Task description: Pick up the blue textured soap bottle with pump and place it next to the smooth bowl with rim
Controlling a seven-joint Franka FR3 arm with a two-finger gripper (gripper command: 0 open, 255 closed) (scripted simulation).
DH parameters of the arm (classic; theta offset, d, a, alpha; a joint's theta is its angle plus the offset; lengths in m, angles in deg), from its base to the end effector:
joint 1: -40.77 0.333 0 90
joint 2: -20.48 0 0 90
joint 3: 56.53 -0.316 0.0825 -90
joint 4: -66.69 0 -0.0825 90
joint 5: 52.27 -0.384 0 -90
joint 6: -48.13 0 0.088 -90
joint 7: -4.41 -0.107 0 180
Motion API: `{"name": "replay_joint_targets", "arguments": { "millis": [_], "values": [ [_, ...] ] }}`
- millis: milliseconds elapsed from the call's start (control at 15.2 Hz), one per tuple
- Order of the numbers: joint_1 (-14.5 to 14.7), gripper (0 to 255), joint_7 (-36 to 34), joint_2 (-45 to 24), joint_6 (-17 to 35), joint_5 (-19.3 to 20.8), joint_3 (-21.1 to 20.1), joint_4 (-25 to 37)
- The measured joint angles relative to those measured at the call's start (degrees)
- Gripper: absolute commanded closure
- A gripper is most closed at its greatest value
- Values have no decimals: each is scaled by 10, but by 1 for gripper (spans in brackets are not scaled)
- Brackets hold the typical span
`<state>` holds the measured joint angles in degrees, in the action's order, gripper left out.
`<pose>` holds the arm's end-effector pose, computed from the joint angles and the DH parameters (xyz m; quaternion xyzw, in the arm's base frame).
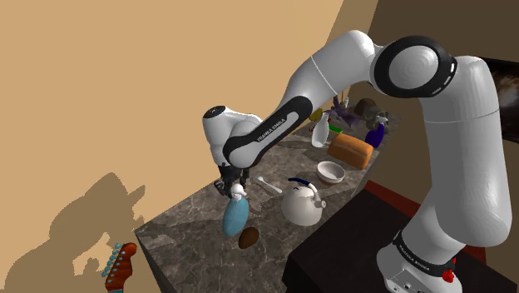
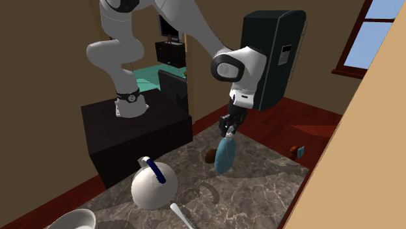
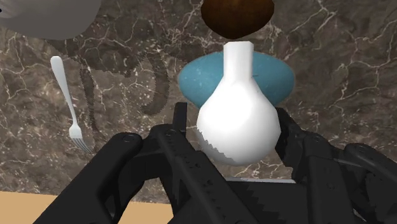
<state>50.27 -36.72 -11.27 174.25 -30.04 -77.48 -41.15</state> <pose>0.5407 0.2924 0.2146 0.9947 0.0203 -0.0440 0.0911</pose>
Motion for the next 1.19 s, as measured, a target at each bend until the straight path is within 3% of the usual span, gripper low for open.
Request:
{"name": "replay_joint_targets", "arguments": {
  "millis": [594, 1188],
  "values": [
    [0, 255, 0, 0, 0, 0, 0, 0],
    [-9, 255, 17, 43, -40, -22, -13, 1]
  ]
}}
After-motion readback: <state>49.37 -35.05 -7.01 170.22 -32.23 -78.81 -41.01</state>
